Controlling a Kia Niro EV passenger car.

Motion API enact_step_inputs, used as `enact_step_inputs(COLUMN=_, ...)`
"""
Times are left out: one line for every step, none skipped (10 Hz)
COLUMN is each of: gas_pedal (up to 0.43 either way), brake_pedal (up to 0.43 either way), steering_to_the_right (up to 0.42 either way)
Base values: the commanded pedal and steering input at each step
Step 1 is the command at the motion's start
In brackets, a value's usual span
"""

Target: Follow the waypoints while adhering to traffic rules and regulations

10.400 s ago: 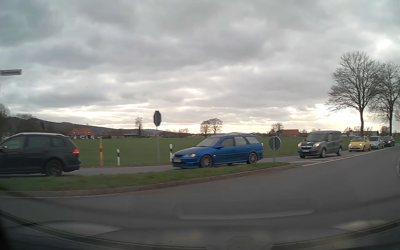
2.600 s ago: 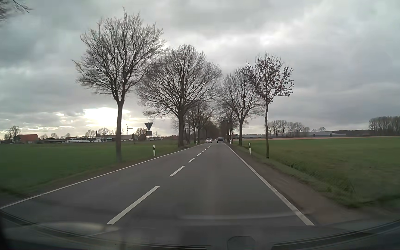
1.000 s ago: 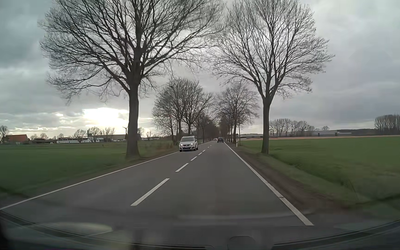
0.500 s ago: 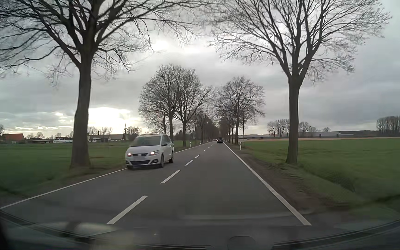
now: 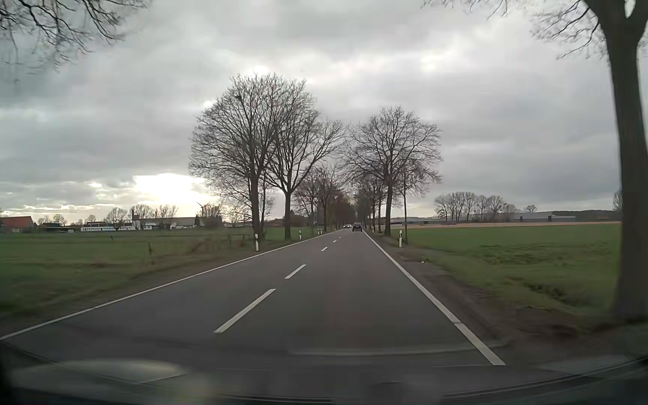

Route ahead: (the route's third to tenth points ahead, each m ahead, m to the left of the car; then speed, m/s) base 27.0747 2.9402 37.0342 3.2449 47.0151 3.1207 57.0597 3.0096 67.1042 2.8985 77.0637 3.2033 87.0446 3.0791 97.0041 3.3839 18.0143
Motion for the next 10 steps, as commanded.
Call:
enact_step_inputs(gas_pedal=0.228, brake_pedal=0.000, steering_to_the_right=0.002)
enact_step_inputs(gas_pedal=0.228, brake_pedal=0.000, steering_to_the_right=0.002)
enact_step_inputs(gas_pedal=0.228, brake_pedal=0.000, steering_to_the_right=0.002)
enact_step_inputs(gas_pedal=0.228, brake_pedal=0.000, steering_to_the_right=0.003)
enact_step_inputs(gas_pedal=0.228, brake_pedal=0.000, steering_to_the_right=0.003)
enact_step_inputs(gas_pedal=0.228, brake_pedal=0.000, steering_to_the_right=0.002)
enact_step_inputs(gas_pedal=0.228, brake_pedal=0.000, steering_to_the_right=0.003)
enact_step_inputs(gas_pedal=0.228, brake_pedal=0.000, steering_to_the_right=0.003)
enact_step_inputs(gas_pedal=0.228, brake_pedal=0.000, steering_to_the_right=0.002)
enact_step_inputs(gas_pedal=0.228, brake_pedal=0.000, steering_to_the_right=0.002)
